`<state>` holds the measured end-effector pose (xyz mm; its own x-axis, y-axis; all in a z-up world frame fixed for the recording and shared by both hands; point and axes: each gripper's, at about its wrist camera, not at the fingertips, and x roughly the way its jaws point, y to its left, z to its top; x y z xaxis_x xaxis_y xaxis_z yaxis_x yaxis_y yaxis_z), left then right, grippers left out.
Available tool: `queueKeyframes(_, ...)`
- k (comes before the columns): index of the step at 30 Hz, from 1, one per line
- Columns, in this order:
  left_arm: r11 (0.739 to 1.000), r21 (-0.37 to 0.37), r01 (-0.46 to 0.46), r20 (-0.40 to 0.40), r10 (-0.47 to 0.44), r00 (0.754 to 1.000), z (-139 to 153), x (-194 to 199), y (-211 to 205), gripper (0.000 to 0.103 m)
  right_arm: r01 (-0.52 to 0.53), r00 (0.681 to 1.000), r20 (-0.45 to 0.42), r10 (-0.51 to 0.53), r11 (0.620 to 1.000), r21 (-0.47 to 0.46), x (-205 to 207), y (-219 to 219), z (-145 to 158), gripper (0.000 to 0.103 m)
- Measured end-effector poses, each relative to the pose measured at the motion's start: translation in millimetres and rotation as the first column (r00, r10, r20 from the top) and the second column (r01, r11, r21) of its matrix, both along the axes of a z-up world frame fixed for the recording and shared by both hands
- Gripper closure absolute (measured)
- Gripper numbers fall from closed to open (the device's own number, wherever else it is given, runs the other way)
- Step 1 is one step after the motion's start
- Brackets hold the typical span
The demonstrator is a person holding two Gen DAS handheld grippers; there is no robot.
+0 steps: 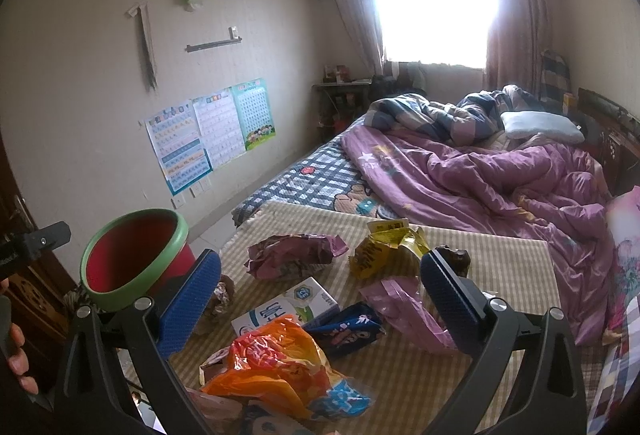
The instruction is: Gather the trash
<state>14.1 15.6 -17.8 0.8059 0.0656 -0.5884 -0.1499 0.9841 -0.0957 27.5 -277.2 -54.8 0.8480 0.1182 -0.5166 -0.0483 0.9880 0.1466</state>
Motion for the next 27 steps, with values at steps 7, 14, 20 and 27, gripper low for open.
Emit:
queueKeyframes(7, 1.0, 0.004, 0.009, -0.014, -0.008, 1.0, -1, 5, -4, 0.005, 0.006, 1.0, -0.013, -0.006, 1.0, 0.014, 3, -7, -4, 0.007)
queueKeyframes(14, 1.0, -0.011, 0.019, -0.016, -0.02, 1.0, -2, 6, -6, 0.005, 0.006, 1.0, -0.02, -0.005, 1.0, 0.016, 4, -8, -6, 0.007)
queueKeyframes(20, 0.998, 0.008, 0.067, -0.044, -0.066, 0.997, -13, 13, -13, 0.005, 0.01, 0.999, -0.031, -0.01, 1.0, 0.015, 6, -12, -10, 0.007)
queueKeyframes(27, 0.965, -0.04, 0.261, -0.175, -0.264, 0.949, -62, 55, -43, 0.006, 0.022, 0.998, -0.056, -0.021, 1.0, 0.015, 7, -21, -17, 0.007)
